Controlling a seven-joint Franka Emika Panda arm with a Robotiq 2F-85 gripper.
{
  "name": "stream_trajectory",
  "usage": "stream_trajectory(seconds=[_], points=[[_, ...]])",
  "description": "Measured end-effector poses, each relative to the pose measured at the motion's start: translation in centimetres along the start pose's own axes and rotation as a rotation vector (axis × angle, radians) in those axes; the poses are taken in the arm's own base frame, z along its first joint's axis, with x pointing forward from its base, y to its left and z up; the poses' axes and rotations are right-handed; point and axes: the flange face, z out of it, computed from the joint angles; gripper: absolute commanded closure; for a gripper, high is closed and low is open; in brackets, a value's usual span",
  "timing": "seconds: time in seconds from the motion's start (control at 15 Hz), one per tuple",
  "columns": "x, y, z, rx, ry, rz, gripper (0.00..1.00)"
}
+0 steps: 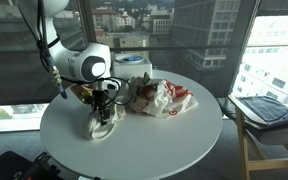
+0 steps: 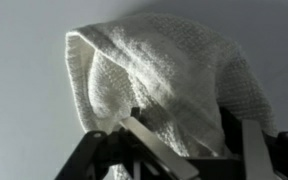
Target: Place the towel over the torch then lift the towel and torch twice.
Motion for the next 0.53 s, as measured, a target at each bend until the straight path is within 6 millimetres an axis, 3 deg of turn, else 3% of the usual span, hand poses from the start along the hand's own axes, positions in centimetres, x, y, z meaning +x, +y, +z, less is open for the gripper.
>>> stream_trajectory(seconds=[0.27,0.53], points=[[0.13,0.05,0.12,0.028,-0.045,0.040,0.83],[0.24,0.28,-0.04,0.046,-0.081,0.090,0.82]])
